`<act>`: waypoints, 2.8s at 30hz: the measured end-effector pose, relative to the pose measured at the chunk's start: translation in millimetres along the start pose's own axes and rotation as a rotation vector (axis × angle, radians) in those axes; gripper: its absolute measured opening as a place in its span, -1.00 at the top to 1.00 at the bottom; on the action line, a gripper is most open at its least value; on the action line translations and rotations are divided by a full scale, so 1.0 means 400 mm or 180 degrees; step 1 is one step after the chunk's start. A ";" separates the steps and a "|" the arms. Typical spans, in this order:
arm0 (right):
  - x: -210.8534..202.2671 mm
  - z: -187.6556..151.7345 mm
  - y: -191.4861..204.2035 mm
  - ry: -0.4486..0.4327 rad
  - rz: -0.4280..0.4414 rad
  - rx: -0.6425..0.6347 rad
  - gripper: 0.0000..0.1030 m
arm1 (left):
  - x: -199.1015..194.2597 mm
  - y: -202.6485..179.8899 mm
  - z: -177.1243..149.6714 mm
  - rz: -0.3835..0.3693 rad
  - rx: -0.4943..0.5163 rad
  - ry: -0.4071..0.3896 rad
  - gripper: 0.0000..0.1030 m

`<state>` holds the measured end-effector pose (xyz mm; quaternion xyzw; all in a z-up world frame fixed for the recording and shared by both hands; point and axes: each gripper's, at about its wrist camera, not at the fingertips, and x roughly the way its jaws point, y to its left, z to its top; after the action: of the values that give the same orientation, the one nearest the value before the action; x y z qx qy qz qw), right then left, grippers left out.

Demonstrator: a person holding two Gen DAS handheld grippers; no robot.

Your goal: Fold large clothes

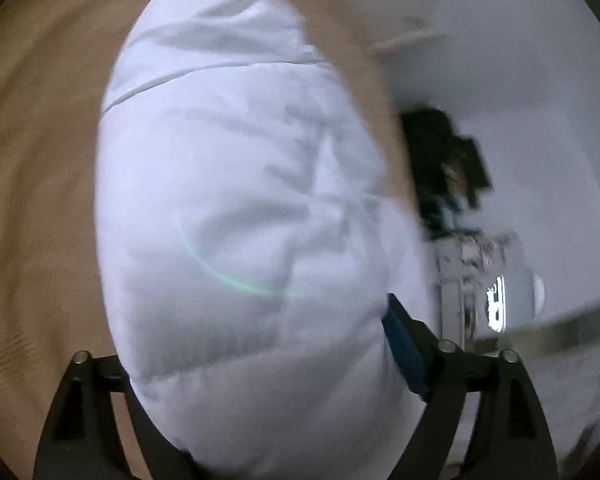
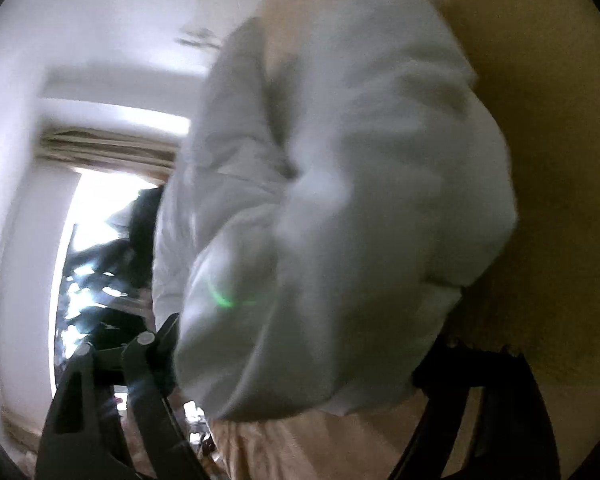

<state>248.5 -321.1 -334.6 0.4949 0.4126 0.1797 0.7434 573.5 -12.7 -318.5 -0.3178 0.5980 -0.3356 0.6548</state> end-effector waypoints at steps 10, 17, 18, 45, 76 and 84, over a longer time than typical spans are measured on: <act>-0.041 -0.013 -0.033 0.0077 -0.0133 -0.0054 -0.75 | -0.120 -0.170 -0.156 0.0582 0.0125 -0.0716 -0.74; -0.181 -0.045 0.010 -0.0103 -0.0570 -0.0188 -0.66 | -0.088 -0.363 -0.409 0.1542 0.1669 -0.0755 -0.80; -0.205 -0.045 0.039 -0.0204 -0.0708 -0.0335 -0.59 | -0.080 -0.362 -0.431 0.1732 0.1843 -0.0761 -0.88; -0.006 0.178 0.233 -0.0204 -0.1095 -0.1149 0.85 | -0.172 -0.219 -0.508 0.1519 0.1611 -0.0579 -0.86; 0.181 0.208 0.418 -0.0164 -0.1894 -0.1982 0.40 | -0.116 -0.199 -0.593 0.1612 0.1625 -0.0415 -0.99; 0.083 0.245 0.311 -0.0576 -0.3157 -0.1853 0.27 | -0.119 -0.187 -0.605 0.1575 0.1571 -0.0411 -0.99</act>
<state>363.3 -301.0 -222.5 0.0311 0.4635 -0.1270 0.8764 325.1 -20.3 -250.1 -0.0162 0.5151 -0.2804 0.8098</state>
